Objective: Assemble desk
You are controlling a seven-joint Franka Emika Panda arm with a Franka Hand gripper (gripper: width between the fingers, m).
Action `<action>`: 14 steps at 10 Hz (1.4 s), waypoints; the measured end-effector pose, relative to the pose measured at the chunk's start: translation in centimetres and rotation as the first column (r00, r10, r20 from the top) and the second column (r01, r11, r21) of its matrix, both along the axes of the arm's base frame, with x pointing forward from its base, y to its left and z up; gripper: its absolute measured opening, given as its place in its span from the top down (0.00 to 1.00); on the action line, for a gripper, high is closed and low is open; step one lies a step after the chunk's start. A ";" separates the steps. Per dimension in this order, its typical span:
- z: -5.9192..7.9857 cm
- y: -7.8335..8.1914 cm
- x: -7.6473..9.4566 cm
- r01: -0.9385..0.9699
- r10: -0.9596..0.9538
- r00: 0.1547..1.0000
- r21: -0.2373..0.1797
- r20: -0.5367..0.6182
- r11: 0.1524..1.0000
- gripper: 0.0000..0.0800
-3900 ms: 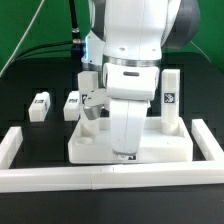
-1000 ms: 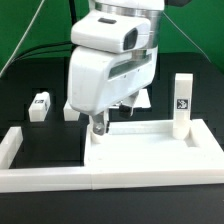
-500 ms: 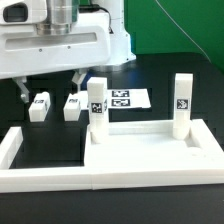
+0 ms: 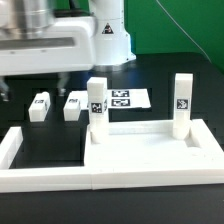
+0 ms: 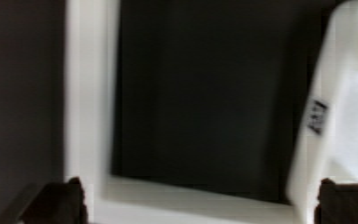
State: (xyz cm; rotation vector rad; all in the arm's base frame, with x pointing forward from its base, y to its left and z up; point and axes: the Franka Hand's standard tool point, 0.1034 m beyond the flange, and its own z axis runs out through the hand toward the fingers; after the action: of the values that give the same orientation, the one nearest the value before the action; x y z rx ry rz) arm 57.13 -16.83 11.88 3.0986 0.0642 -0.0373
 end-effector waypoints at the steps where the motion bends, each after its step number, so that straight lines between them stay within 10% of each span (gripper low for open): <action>1: -0.3 -0.6 -1.3 0.111 -0.110 0.994 0.018 -0.022 0.994 0.19; 7: -1.2 -1.0 -2.7 0.587 -0.577 0.809 0.094 -0.112 0.804 0.19; 11: -3.2 -0.3 -7.5 0.638 -0.573 0.754 0.151 -0.320 0.755 0.19; 14: -3.4 -0.4 -7.5 0.650 -0.513 0.699 0.145 -0.497 0.746 0.19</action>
Offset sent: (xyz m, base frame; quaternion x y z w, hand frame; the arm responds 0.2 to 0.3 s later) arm 0.0000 0.0000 0.0000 0.0000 0.0000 0.1938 0.9810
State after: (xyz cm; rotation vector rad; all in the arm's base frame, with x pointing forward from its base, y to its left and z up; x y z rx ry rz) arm 49.60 -17.22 8.45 3.1771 -1.0234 -0.8085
